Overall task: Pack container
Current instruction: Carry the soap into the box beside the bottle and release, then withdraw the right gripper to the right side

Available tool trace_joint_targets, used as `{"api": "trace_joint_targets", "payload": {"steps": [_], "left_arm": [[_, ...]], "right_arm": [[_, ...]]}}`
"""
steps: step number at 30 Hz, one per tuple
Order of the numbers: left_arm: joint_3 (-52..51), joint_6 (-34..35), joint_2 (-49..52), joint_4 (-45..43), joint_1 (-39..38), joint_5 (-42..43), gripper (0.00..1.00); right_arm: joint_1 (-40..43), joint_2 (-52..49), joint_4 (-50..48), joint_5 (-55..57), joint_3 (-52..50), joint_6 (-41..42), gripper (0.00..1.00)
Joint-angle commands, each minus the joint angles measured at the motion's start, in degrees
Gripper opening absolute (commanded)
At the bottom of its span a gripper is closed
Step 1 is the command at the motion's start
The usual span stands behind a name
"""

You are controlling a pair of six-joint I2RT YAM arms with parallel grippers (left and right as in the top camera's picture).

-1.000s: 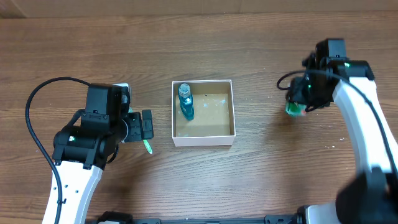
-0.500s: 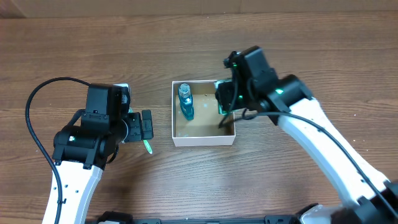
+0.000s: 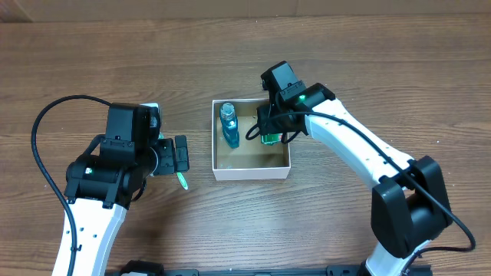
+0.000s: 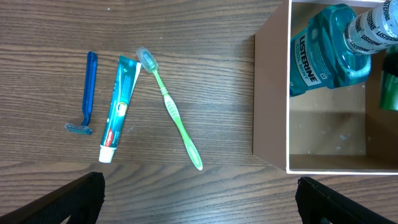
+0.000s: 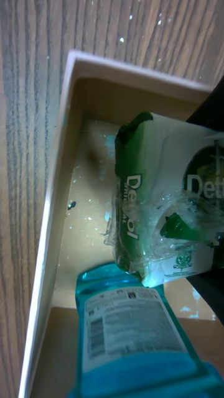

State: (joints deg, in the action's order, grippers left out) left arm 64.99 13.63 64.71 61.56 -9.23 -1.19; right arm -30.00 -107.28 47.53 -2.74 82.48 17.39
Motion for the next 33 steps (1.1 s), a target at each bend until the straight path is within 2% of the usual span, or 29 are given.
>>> {"api": "trace_joint_targets", "payload": {"steps": [1, 3, 4, 6, 10, 13, 20, 26, 33], "left_arm": [[0.15, 0.13, -0.72, -0.07, 0.31, -0.92, 1.00], [0.15, 0.13, -0.72, -0.07, 0.31, -0.92, 1.00], [0.15, 0.13, -0.72, -0.04, 0.31, -0.92, 1.00], [0.15, 0.13, -0.72, -0.07, 0.31, -0.92, 1.00], [0.15, 0.13, -0.72, -0.04, 0.31, -0.92, 1.00], [0.15, 0.13, -0.72, 0.02, 0.31, -0.92, 1.00], [0.15, 0.13, -0.72, 0.79, 0.31, -0.94, 1.00], [0.15, 0.11, -0.70, 0.66, 0.31, -0.96, 1.00], [0.28, 0.26, -0.79, 1.73, 0.31, -0.92, 1.00]], "right_arm": [[0.07, -0.52, -0.96, 0.09, 0.39, 0.44, 0.57], [0.07, -0.52, -0.98, 0.07, 0.39, 0.44, 0.70], [0.07, -0.52, -0.96, 0.07, 0.39, 0.42, 0.83], [0.04, -0.52, -0.85, 0.07, 0.39, 0.22, 0.89], [-0.66, -0.28, -0.26, 0.09, 0.57, -1.11, 0.90], [-2.29, 1.38, 0.55, 1.46, 1.38, -1.07, 0.95], [-3.56, 14.08, 6.27, 16.76, 6.75, 2.71, 1.00], [8.74, 25.18, 9.68, 17.40, 6.80, 3.87, 1.00], [26.53, 26.77, 22.91, 9.09, 6.73, 5.18, 1.00]]}}
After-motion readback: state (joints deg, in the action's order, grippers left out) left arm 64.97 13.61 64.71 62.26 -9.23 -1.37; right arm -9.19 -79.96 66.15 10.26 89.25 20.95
